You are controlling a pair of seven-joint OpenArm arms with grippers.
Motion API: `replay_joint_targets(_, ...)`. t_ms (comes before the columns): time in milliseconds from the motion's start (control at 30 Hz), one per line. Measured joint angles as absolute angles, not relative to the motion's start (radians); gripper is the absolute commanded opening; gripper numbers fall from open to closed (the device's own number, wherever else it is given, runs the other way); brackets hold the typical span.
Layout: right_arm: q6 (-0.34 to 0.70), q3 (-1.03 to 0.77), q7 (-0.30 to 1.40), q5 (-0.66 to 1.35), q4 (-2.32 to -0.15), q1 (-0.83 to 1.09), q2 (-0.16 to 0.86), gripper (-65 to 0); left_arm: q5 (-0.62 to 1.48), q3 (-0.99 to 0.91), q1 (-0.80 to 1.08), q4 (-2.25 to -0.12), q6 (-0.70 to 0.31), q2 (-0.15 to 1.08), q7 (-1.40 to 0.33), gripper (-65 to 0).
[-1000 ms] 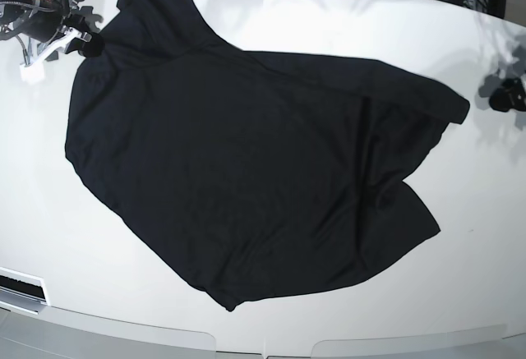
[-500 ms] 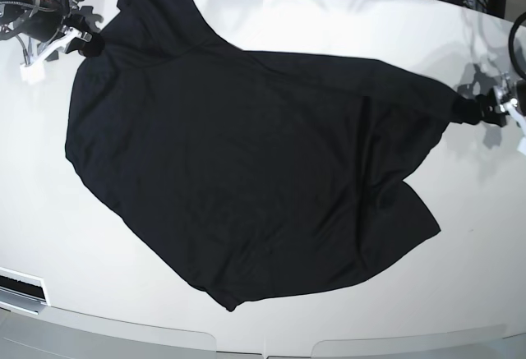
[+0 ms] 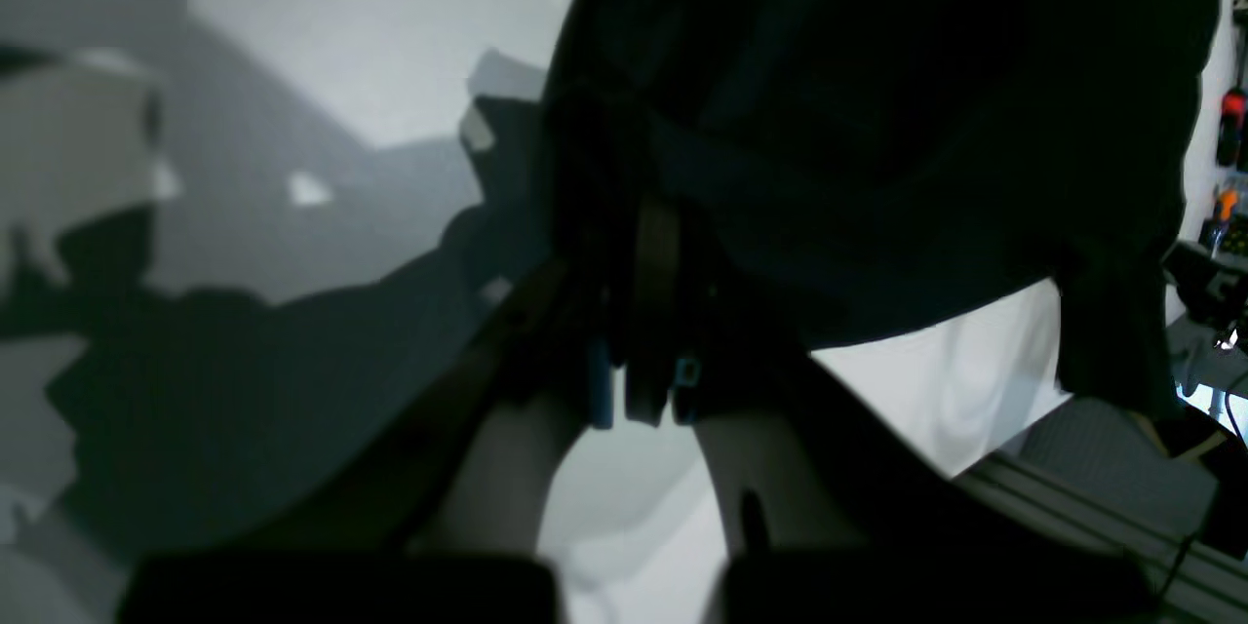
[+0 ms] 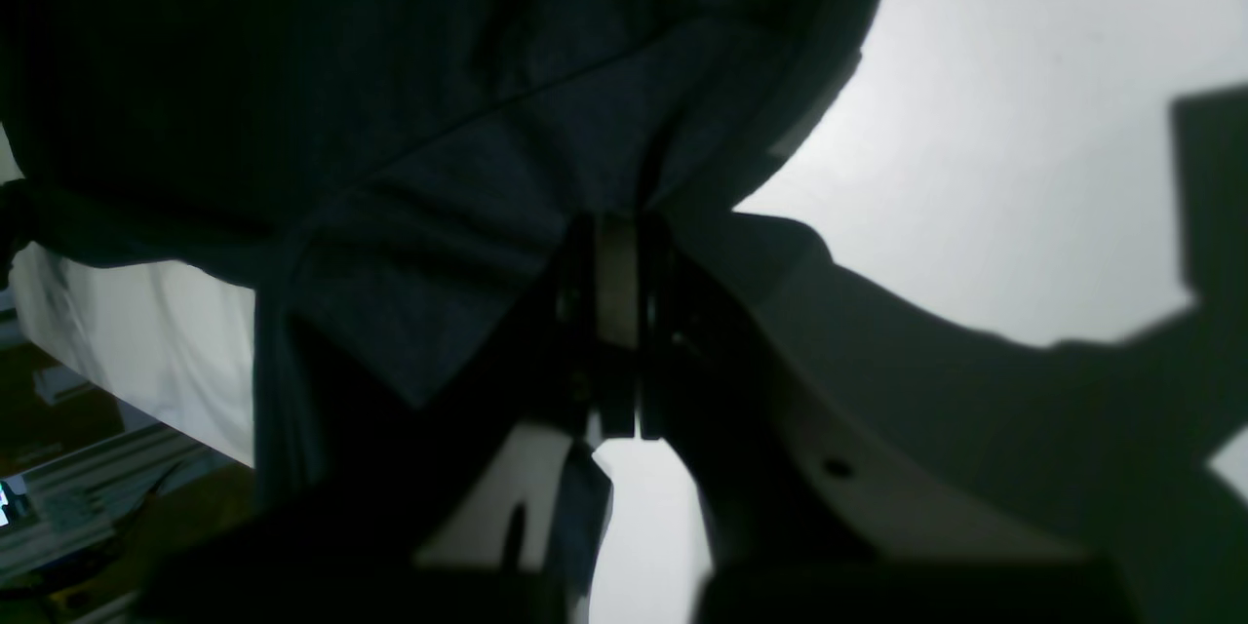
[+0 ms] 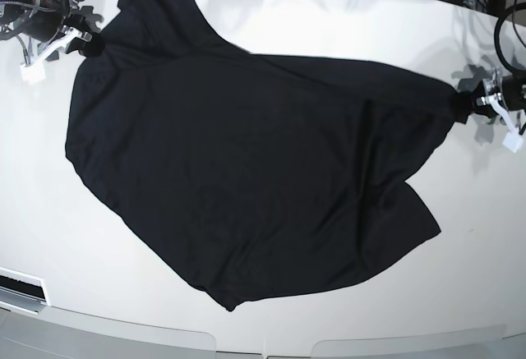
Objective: Layout the t-shirt on the table in an organized manner, then fold the t-shirt properly
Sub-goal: 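Lift the black t-shirt with both grippers and pull it apart taut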
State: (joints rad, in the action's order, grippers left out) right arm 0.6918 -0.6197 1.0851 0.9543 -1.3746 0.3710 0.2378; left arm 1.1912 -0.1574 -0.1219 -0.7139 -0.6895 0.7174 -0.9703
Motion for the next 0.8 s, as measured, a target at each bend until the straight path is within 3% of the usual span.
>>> replay_joint_targets(233,0.692,-0.62,1.085,0.954,-1.375,0.371,0.238,-65.0,1.379,-0.157,-0.122,-0.77,-0.69,0.75,-1.124,-65.0)
replay_joint_targets(333,0.692,-0.62,1.085,0.954,-1.375,0.371,0.238,-65.0,1.385,-0.157,-0.123,-0.794,-0.69,0.745,-1.17,-50.3)
replay_joint_targets(367,0.692,-0.62,1.085,0.954,-1.375,0.371,0.238,-65.0,1.384,-0.157,-0.122,-0.794,-0.69,0.744,-1.168,-50.3)
replay_joint_targets(400,0.692,-0.62,1.085,0.953,-1.375,0.371,0.238,-65.0,1.383,-0.157,-0.122,-0.793,-0.69,0.745,-1.159,-55.0)
replay_joint_targets(433,0.692,-0.62,1.085,0.954,-1.375,0.371,0.238,-65.0,1.382,-0.157,-0.121,-0.793,-0.69,0.745,-1.148,-65.0)
replay_joint_targets(800,0.692,-0.62,1.085,0.954,-1.375,0.371,0.237,-65.0,1.464,-0.157,-0.082,-0.886,-0.689,0.749,-1.262,-65.0)
